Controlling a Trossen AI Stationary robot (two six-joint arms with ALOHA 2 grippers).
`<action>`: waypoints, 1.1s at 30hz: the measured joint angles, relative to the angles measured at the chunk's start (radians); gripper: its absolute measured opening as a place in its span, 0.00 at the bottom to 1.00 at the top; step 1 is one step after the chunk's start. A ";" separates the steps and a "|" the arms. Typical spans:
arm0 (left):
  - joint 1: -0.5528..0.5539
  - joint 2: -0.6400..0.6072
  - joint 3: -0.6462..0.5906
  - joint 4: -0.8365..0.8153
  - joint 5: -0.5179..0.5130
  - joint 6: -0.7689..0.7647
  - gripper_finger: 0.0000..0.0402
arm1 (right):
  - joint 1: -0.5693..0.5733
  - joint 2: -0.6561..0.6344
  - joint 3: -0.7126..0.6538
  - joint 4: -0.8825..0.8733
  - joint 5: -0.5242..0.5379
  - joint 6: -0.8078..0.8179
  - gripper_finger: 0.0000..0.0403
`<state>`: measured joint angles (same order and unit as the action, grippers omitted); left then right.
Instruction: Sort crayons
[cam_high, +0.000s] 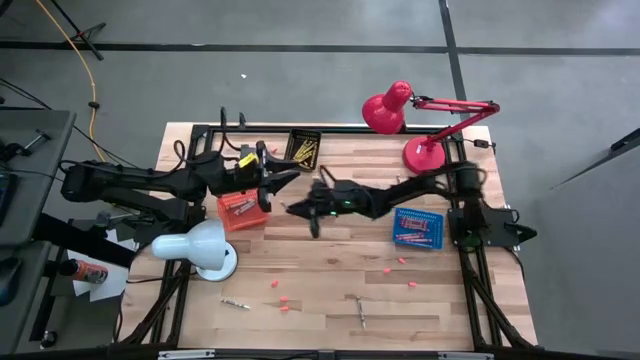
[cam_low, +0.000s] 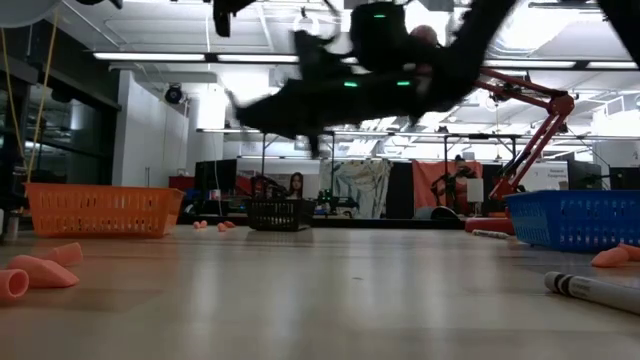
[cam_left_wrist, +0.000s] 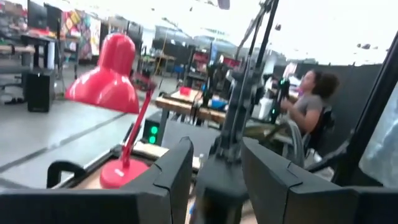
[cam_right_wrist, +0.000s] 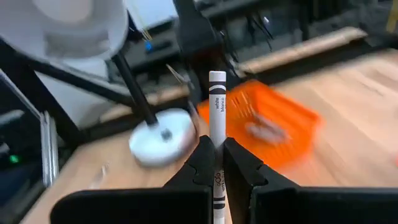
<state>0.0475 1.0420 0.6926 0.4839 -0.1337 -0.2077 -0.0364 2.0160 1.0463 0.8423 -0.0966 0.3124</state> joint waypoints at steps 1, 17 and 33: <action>0.000 0.000 0.000 0.014 0.000 0.000 0.31 | -0.001 0.037 0.056 0.001 -0.016 -0.003 0.01; -0.003 -0.001 0.000 0.171 0.001 -0.064 0.31 | -0.038 0.372 0.588 -0.131 -0.072 0.001 0.01; -0.003 -0.001 0.000 0.168 0.004 -0.122 0.31 | -0.038 0.372 0.589 -0.157 -0.011 0.035 0.24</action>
<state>0.0443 1.0409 0.6926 0.6521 -0.1299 -0.3302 -0.0742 2.3882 1.6352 0.6848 -0.1078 0.3475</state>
